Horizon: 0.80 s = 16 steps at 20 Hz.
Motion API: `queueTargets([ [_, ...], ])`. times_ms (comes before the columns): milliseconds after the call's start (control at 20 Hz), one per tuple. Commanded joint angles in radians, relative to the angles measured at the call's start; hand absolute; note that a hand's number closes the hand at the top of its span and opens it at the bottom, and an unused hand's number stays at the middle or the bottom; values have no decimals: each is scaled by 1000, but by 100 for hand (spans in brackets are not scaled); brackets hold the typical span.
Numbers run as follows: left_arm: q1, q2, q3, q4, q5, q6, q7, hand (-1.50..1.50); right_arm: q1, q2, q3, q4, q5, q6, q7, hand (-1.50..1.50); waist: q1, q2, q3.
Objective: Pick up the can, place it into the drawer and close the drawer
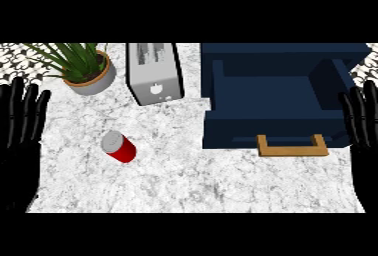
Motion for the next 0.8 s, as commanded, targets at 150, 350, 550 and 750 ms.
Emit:
queueTargets([
  [150, -71, 108, -73, 66, 312, -343, -42, -150, -3, 8, 37, -6, -20, 25, 18, -150, -30, 23, -9],
  [350, 23, 270, -108, 168, 369, -544, 50, -150, 56, 58, -20, 66, -5, -83, 166, -150, -36, 36, -10],
  [550, -43, 441, 37, 246, 608, -715, 103, -150, 116, 32, -51, 50, -19, -62, 170, -150, -15, 22, -5],
  [750, -31, 588, 175, 341, 811, -861, 96, -150, 172, 15, -87, -23, -55, -45, 209, -150, -3, 18, -5],
])
